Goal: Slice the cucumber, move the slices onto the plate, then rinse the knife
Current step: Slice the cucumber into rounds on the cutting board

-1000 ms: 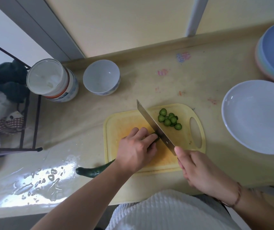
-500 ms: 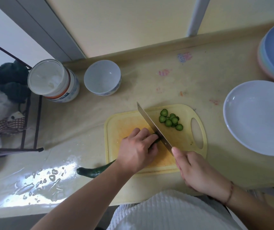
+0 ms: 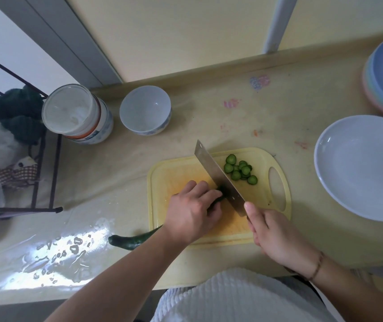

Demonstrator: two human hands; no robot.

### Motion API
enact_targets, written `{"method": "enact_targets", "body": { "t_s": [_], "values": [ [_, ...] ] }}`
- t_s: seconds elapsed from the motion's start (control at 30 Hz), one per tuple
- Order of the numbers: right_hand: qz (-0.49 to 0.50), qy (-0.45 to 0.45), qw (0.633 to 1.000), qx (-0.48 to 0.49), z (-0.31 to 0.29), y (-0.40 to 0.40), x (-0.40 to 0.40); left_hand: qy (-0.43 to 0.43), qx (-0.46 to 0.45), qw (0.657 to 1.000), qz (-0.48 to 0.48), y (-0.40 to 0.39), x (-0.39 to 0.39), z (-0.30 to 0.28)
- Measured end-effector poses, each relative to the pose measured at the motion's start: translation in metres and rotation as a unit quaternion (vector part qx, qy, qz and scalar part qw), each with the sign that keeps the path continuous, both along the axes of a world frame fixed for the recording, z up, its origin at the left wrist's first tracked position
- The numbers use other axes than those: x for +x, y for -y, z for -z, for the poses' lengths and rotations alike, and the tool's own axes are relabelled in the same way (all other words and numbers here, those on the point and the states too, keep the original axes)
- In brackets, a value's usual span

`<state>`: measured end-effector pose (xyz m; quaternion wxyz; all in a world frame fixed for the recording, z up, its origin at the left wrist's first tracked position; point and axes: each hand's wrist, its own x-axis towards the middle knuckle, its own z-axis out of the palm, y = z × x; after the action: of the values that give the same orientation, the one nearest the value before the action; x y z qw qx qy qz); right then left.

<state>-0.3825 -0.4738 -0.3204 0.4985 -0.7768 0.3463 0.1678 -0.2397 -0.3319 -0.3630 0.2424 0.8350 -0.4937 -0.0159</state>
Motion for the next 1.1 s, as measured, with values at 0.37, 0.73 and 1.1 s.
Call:
{"method": "enact_targets", "body": {
  "t_s": [0.37,0.73,1.1],
  "values": [
    [-0.020,0.013,0.999,0.026,-0.022,0.004,-0.002,0.002,-0.006,1.000,0.000,0.000,0.000,-0.001],
    [-0.029,-0.004,1.000,0.002,-0.036,-0.006,-0.006,0.007,-0.002,1.000,-0.003,0.000,-0.001,0.000],
    [-0.029,0.002,0.999,0.018,-0.023,-0.008,0.005,-0.002,-0.007,1.000,0.003,0.000,0.001,0.003]
  ]
}}
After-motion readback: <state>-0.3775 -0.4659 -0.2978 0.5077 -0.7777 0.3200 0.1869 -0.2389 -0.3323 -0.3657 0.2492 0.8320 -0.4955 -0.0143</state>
